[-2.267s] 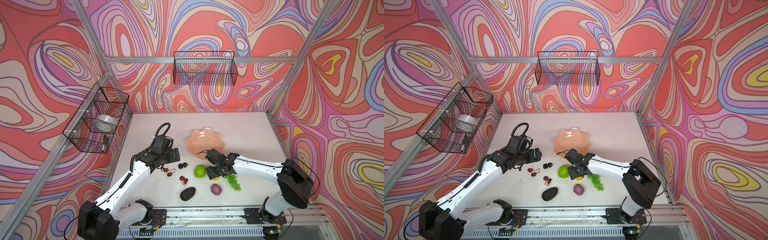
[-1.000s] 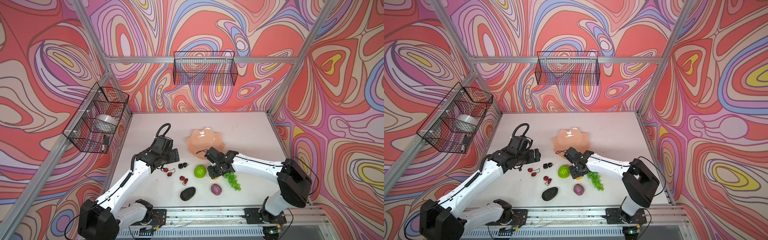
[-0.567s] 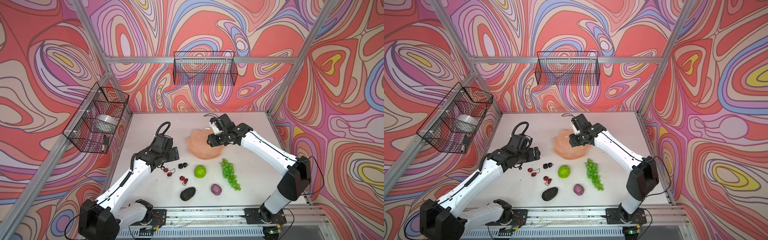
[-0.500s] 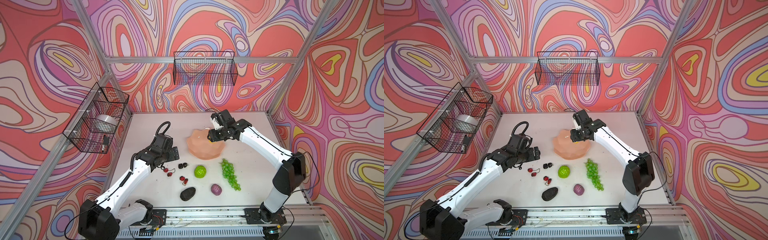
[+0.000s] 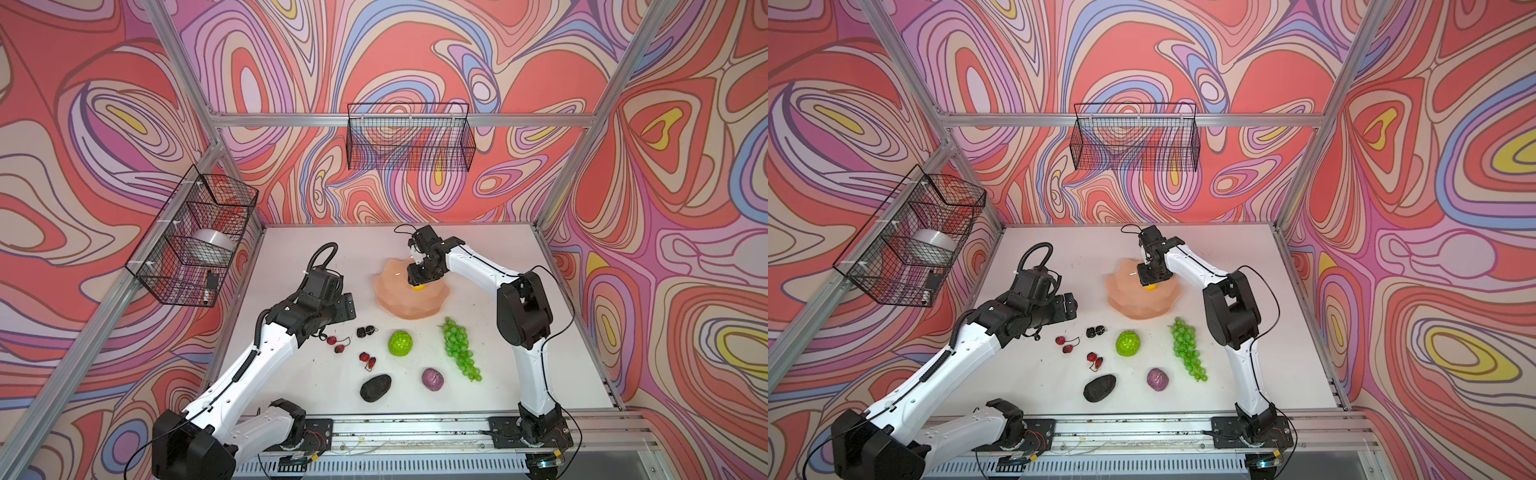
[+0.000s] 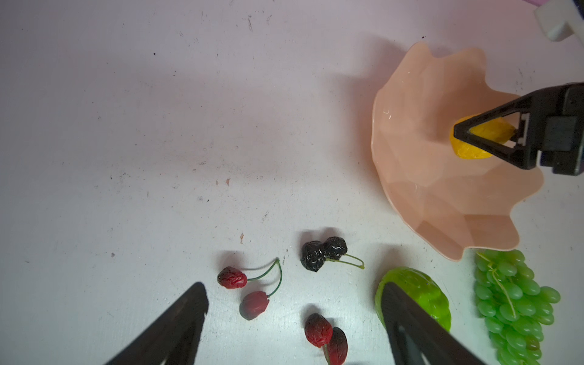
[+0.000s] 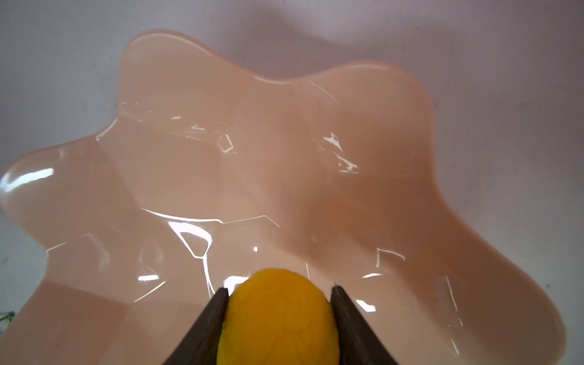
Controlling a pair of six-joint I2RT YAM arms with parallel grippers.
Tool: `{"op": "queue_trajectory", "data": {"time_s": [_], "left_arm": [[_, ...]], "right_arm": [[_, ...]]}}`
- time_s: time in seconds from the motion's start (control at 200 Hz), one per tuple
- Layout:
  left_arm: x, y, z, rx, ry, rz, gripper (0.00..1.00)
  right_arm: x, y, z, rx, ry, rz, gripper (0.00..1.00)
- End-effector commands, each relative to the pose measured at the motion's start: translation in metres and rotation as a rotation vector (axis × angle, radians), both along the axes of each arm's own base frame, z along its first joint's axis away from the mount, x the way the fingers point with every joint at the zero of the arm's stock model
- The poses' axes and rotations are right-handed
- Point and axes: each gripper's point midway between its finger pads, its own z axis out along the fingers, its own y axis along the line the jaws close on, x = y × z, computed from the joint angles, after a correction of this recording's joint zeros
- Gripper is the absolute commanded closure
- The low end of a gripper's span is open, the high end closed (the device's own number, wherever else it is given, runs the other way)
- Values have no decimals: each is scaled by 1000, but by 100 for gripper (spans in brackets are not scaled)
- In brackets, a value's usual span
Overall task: Place and organize the fake fruits in the fruit bowl
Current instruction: 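Carry the yellow pear with the right gripper into the pink bowl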
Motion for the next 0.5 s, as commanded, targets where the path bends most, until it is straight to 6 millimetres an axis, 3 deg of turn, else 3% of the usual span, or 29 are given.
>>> {"op": "queue_trajectory", "data": {"time_s": [0.0, 0.496], "left_arm": [[-3, 0, 5, 2, 5, -12, 11], [-2, 3, 12, 17, -11, -6, 14]], "right_arm": [[12, 6, 0, 17, -26, 12, 57], [19, 8, -23, -13, 9, 20, 52]]}}
